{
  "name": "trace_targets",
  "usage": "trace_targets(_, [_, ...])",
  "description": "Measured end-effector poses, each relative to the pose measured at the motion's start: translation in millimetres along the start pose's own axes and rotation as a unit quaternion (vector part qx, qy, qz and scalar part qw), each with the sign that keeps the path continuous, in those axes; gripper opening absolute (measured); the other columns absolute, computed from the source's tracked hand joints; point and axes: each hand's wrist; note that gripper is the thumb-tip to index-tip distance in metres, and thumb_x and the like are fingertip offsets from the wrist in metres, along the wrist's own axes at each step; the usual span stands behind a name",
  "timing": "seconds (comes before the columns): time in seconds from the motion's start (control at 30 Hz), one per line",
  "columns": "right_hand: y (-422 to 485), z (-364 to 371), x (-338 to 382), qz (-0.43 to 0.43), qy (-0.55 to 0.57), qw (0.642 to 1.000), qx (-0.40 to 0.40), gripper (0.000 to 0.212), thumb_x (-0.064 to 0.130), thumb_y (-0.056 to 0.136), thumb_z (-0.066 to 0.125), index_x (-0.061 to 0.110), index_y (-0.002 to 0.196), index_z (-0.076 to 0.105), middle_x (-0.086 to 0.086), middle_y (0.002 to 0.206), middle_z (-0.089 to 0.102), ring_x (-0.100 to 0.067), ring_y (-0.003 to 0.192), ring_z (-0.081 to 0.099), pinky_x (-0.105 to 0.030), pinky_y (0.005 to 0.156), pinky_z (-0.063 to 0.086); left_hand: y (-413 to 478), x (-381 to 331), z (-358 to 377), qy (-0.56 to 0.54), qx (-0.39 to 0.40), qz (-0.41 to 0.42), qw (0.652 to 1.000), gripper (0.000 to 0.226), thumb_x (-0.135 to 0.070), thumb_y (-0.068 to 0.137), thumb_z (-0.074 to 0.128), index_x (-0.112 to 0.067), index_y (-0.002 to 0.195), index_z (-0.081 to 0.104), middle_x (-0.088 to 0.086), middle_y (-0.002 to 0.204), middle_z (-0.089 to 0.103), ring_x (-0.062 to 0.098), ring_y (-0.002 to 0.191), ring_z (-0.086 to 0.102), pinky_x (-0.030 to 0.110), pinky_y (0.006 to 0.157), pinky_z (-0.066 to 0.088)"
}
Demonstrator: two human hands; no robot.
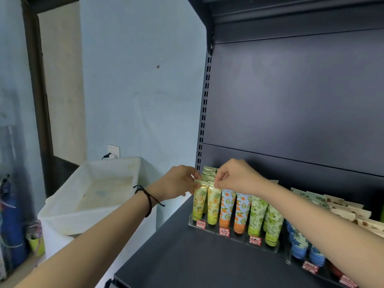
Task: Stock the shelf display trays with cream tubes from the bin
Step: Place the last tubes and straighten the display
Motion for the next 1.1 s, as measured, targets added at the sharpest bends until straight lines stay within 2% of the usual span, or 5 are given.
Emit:
trace_targets(0.27, [0.9,-4.9,-0.8,0.002,-0.013,1.0,0.016,0.007,0.026,0.078,0.075,0.019,0.076,0.077,0.012,0.075,0.071,-0.008,0.075,0.067,-0.036,0.076,0.058,-0.6,1.1,-1.9,-0.017,0.007,-0.002,1.0,0.009,-0.021,0.087,0.064,-0.016,0.095,0.062,0.015,0.088,0.072,0.016,0.078,0.063,0.029,0.065,0.051])
trace_targets(0.57, [30.0,-58.5,-17.2,0.057,0.032,0.994,-0.083,0.007,0.016,0.086,0.066,0.015,0.081,0.071,0.001,0.078,0.07,-0.009,0.058,0.055,-0.012,0.042,0.037,0.5,2.0,-15.1,0.001,-0.016,-0.002,1.0,0.034,-0.047,0.093,0.045,-0.02,0.101,0.062,-0.004,0.092,0.07,0.014,0.079,0.069,0.029,0.065,0.055])
trace_targets(0.83, [69.0,-36.5,-35.1,0.056,-0.092,0.994,0.017,0.016,0.027,0.078,0.077,0.016,0.088,0.077,0.006,0.085,0.072,-0.013,0.084,0.066,-0.031,0.079,0.056,59.7,-8.9,-19.9,-0.038,-0.09,0.007,0.995,0.022,-0.008,0.09,0.053,-0.008,0.109,0.065,0.009,0.108,0.067,0.016,0.09,0.06,0.021,0.066,0.05])
trace_targets(0.93, [75.9,-25.7,-37.9,0.058,-0.119,0.99,0.055,0.021,0.03,0.077,0.077,0.014,0.09,0.077,0.003,0.088,0.073,-0.017,0.085,0.067,-0.034,0.077,0.056,78.4,-9.6,-10.1,-0.05,-0.08,-0.016,0.995,0.025,-0.008,0.089,0.057,-0.007,0.113,0.065,0.011,0.117,0.065,0.023,0.108,0.059,0.029,0.085,0.048])
trace_targets(1.1, [80.3,-18.2,-41.0,0.055,-0.144,0.987,0.055,0.01,0.016,0.078,0.072,0.015,0.086,0.077,0.003,0.089,0.074,-0.021,0.085,0.07,-0.039,0.079,0.059,89.7,-5.2,2.1,-0.047,-0.07,-0.033,0.996,0.024,-0.007,0.089,0.057,-0.006,0.112,0.066,0.011,0.115,0.065,0.016,0.095,0.054,0.022,0.076,0.042])
Point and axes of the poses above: each hand's wrist, its own y-axis towards the middle knuckle, its own z-axis out of the palm, x = y × z
